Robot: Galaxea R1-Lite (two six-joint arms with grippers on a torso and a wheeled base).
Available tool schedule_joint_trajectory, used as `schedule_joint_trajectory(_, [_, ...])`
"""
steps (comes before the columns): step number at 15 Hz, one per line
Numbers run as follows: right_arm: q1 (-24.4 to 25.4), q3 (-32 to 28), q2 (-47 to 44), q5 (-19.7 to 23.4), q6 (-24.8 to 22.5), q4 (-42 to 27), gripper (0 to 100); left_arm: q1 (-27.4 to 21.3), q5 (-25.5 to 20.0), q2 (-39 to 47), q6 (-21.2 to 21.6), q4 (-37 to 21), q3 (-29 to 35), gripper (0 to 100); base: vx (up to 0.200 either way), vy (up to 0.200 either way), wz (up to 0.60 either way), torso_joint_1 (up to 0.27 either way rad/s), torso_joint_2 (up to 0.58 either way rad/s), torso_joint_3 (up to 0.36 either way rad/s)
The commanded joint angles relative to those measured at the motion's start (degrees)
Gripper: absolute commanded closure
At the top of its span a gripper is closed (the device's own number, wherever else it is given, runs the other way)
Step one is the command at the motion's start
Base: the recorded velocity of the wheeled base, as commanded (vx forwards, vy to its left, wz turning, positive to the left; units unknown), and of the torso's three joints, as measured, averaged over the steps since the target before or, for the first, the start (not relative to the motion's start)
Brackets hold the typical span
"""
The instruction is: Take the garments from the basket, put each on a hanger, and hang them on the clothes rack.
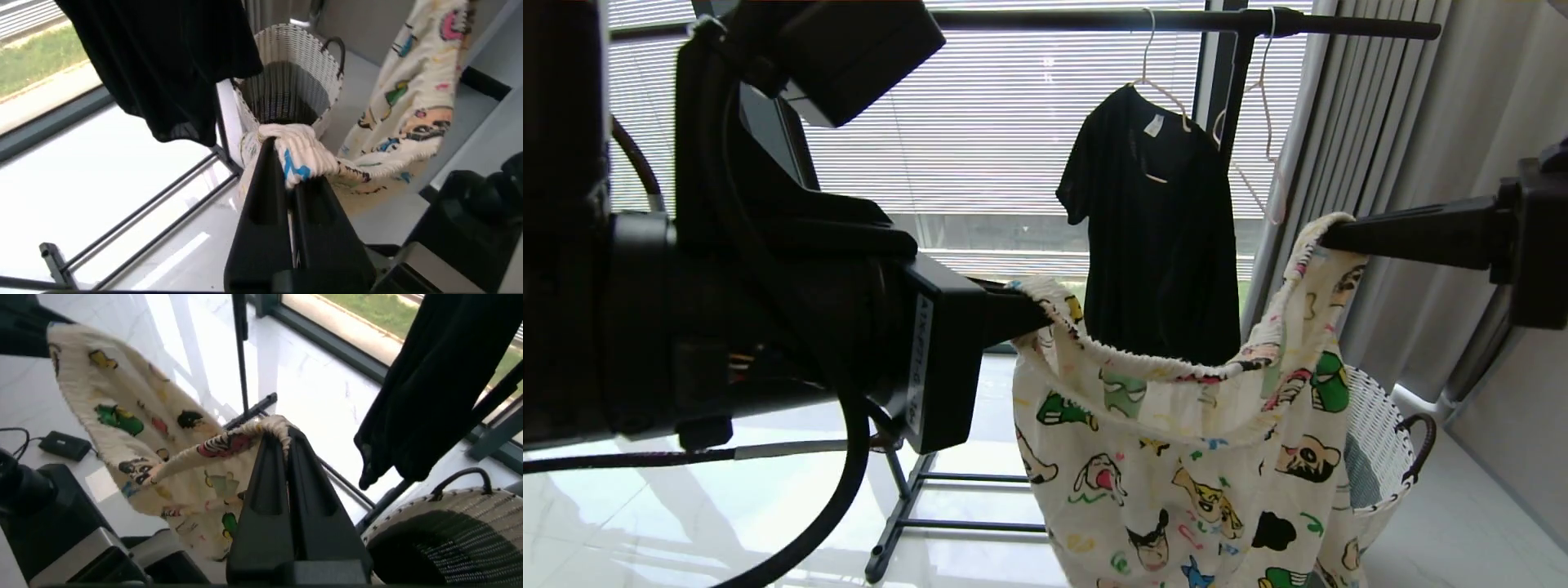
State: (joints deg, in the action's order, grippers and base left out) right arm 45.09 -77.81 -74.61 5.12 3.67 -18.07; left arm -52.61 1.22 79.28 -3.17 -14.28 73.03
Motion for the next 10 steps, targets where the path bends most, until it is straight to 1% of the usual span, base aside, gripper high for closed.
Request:
schedule_joint_trajectory(1, [-2.5, -5.9, -7.0, 0.1, 0.0, 0.8, 100, -7.8, 8.1, -1.6, -2.4, -0.1, -4.0, 100, 0.000, 0.000, 0.00, 0.000, 0.00, 0.000])
schedule_joint_trajectory(2, [-2.5, -6.7, -7.7, 0.1, 0.0, 0.8, 100, -9.1, 10.7, -1.6, -2.5, -0.1, -5.4, 100, 0.000, 0.000, 0.00, 0.000, 0.00, 0.000])
schedule_joint_trajectory(7, [-2.6, -6.3, -6.6, 0.0, 0.1, 0.6, 100, -9.5, 11.0, -1.8, -2.4, -0.1, -5.8, 100, 0.000, 0.000, 0.00, 0.000, 0.00, 0.000])
schedule_joint_trajectory(8, [-3.3, -6.2, -6.1, 0.0, 0.1, 0.2, 100, -9.4, 11.1, -1.8, -2.3, -0.1, -5.8, 100, 0.000, 0.000, 0.00, 0.000, 0.00, 0.000])
schedule_joint_trajectory(9, [-3.7, -5.9, -5.1, 0.0, 0.1, -0.6, 100, -8.9, 11.1, -1.5, -2.1, 0.5, -5.6, 100, 0.000, 0.000, 0.00, 0.000, 0.00, 0.000])
schedule_joint_trajectory(10, [-4.0, -5.7, -3.8, 0.1, 0.1, -2.1, 100, -6.9, 11.1, -0.7, -1.8, 2.3, -5.4, 100, 0.000, 0.000, 0.00, 0.000, 0.00, 0.000])
